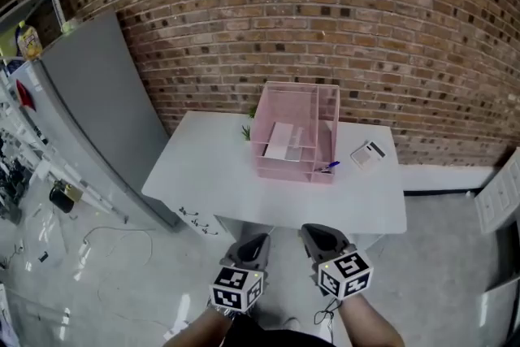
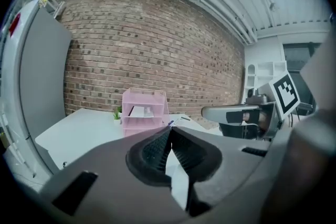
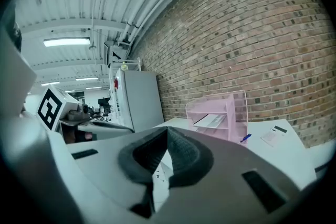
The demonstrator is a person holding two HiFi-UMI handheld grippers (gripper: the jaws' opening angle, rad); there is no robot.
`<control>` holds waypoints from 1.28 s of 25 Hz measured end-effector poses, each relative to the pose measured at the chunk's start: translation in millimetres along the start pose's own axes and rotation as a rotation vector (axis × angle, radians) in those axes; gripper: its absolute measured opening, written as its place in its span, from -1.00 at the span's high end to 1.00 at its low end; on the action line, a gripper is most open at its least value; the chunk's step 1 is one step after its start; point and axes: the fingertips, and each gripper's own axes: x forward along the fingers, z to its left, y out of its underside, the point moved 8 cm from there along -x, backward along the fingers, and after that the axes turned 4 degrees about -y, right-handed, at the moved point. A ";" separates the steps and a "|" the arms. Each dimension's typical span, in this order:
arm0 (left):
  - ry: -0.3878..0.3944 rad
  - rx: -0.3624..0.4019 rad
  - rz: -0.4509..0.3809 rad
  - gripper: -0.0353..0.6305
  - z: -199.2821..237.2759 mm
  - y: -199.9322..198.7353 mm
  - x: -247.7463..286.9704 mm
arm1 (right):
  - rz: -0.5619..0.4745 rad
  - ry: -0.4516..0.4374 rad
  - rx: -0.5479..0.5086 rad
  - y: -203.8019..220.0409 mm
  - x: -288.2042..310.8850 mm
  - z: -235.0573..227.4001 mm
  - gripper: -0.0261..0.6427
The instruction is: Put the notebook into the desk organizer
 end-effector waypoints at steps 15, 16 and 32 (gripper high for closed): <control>0.044 -0.024 0.002 0.88 15.0 18.8 -34.3 | 0.017 0.026 0.027 20.1 3.8 47.5 0.91; 0.055 -0.025 0.005 0.88 17.4 20.3 -35.7 | 0.019 0.037 0.027 21.4 3.8 51.1 0.91; 0.196 -0.009 0.004 0.88 52.7 18.8 -56.2 | 0.014 0.182 0.048 21.2 9.2 100.6 0.91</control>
